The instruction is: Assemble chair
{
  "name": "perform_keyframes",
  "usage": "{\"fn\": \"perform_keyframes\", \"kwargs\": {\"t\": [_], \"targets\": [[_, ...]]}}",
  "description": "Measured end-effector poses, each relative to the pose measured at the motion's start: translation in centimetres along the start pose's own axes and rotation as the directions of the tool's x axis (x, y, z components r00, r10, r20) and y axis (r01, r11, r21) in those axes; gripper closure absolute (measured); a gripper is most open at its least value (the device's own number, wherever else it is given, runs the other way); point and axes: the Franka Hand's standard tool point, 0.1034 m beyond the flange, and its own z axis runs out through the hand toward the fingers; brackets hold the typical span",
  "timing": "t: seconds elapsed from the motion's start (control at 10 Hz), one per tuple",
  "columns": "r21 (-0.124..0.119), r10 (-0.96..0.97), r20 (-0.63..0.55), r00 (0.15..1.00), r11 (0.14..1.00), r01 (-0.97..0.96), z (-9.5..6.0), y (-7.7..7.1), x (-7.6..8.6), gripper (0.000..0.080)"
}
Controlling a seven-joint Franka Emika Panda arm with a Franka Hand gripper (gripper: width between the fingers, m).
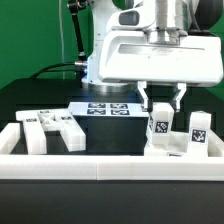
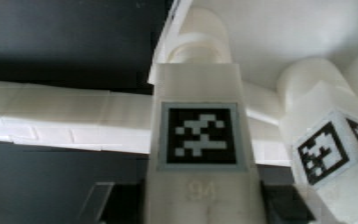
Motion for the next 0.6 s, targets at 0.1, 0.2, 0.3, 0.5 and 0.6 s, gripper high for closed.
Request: {"fn": "perform_keyframes", "kwargs": {"t": [0.1,0.2,0.3,0.5,0.6], "targets": [[-0.005,-0.001,-0.015,1.000,1.000,0.001,0.07,0.11,0.09,0.0508],[-0.014,-0.003,-0.041,0.999,1.000,0.003,0.17,0.30,0.18,0.0508],[-0.025,-0.007,-0.076,0.997,1.000,0.005,0.24,0.42,0.28,0.0507],[-0.032,-0.010,-0.103,0.995,0.999,0.007,0.27,0.43,0.29,0.0508],[-0.032,-0.010,-0.103,0.995,0.999,0.007,0.27,0.43,0.28,0.0508]]}}
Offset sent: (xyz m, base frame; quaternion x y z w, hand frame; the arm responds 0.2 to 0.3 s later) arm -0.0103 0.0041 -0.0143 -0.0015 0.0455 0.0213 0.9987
